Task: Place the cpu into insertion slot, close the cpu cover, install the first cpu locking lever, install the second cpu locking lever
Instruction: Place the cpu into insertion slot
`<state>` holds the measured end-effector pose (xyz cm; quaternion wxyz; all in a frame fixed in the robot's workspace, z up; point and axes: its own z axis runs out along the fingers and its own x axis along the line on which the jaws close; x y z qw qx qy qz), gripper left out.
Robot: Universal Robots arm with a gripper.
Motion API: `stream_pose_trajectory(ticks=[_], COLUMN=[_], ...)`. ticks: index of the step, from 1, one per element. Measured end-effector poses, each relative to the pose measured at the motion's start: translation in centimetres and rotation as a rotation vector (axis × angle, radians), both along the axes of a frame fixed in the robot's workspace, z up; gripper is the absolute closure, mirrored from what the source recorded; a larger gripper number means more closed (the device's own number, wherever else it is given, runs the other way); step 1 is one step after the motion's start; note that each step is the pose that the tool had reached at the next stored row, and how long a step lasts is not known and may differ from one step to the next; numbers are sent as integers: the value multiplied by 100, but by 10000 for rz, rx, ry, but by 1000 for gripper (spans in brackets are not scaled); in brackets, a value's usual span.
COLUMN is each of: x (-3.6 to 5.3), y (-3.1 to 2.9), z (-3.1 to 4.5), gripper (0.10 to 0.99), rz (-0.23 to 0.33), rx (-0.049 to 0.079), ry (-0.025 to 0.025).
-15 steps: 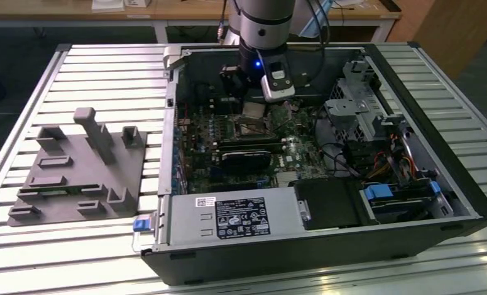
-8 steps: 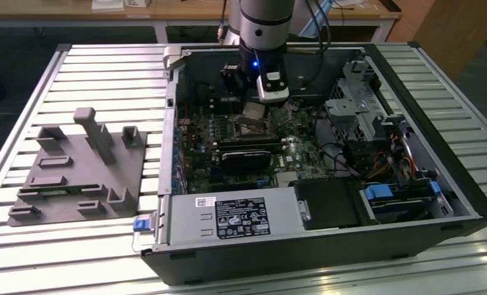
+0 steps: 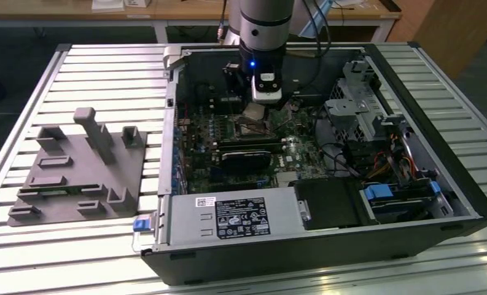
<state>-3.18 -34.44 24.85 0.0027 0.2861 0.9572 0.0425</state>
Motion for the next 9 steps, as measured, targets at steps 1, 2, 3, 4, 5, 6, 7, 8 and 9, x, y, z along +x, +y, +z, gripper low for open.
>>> stream_pose_trajectory(ticks=[1, 2, 3, 4, 5, 6, 7, 8, 9], x=[0, 0, 0, 0, 0, 0, 0, 0, 0], y=[0, 0, 0, 0, 0, 0, 0, 0, 0], z=[-1, -2, -4, -5, -6, -8, -9, -11, -12], gripper=[545, 545, 545, 545, 545, 545, 545, 545, 545], rz=[-164, -328, -505, -668, -828, -990, -1149, -1307, -1463], rx=[0, 0, 0, 0, 0, 0, 0, 0, 0], ry=[0, 0, 0, 0, 0, 0, 0, 0, 0])
